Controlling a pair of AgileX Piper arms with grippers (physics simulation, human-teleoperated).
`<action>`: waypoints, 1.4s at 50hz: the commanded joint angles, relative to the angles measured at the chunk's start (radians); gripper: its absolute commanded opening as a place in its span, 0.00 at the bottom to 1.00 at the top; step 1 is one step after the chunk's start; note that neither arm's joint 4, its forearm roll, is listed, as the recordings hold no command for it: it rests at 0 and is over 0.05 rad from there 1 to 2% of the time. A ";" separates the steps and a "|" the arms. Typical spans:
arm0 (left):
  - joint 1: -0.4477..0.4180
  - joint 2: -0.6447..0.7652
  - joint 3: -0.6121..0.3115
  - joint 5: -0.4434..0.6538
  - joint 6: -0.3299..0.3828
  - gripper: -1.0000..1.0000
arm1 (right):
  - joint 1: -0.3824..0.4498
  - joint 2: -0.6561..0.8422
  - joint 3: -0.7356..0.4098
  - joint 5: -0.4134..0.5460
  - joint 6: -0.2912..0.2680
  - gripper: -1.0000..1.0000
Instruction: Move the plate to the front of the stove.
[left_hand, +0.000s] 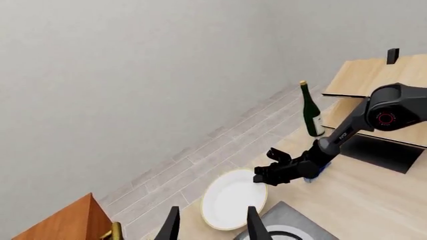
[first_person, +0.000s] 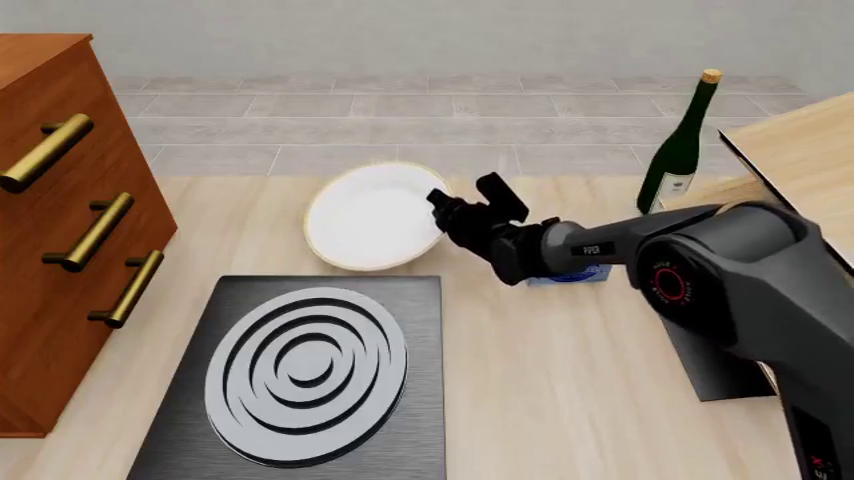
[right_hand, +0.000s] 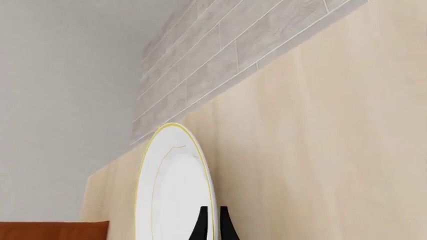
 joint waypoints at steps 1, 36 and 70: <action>-0.001 -0.002 0.000 0.001 -0.002 1.00 | -0.001 0.009 -0.016 0.002 0.008 0.00; 0.006 -0.011 -0.002 0.008 -0.003 1.00 | 0.003 0.021 -0.029 0.015 0.007 1.00; 0.007 -0.018 -0.009 0.013 -0.003 1.00 | -0.094 -0.071 -0.051 0.145 -0.160 1.00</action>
